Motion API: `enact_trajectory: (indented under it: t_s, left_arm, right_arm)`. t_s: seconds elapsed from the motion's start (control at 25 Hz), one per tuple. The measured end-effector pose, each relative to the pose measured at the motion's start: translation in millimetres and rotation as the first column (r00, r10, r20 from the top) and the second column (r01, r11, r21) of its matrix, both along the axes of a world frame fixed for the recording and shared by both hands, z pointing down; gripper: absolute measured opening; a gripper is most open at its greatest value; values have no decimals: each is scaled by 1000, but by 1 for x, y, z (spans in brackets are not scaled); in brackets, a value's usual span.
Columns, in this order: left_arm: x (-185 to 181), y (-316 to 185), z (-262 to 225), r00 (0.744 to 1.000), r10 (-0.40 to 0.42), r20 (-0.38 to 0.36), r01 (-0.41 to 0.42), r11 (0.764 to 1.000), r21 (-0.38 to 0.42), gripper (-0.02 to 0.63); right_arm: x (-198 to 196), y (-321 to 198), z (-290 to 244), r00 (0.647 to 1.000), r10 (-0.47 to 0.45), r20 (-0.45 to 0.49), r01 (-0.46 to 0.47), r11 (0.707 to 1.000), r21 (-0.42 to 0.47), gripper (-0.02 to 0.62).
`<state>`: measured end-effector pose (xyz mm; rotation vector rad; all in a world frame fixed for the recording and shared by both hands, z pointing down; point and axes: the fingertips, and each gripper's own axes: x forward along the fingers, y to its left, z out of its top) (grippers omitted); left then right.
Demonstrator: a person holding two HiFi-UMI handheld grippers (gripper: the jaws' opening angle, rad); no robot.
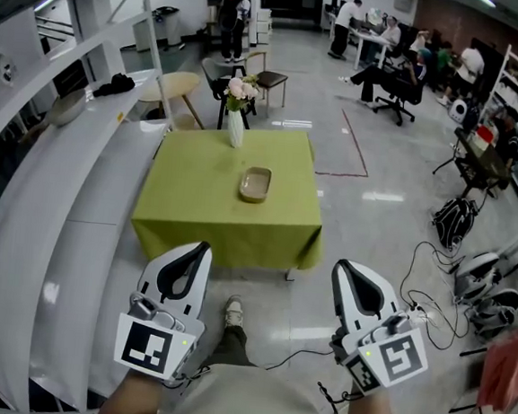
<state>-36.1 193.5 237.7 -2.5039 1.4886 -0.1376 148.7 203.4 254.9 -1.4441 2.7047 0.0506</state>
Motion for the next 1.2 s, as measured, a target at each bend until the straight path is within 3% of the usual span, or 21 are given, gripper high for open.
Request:
enact_trajectory:
  t_s: [0.4, 1.2]
  left_arm:
    - [-17, -82, 13, 1000, 16, -4, -17, 999, -27, 6]
    - [-73, -344, 33, 990, 139, 0, -138, 980, -146, 6]
  right_arm:
    - [-23, -77, 8, 999, -2, -44, 1, 1000, -19, 6]
    - [-99, -329, 13, 994, 56, -95, -67, 991, -116, 6]
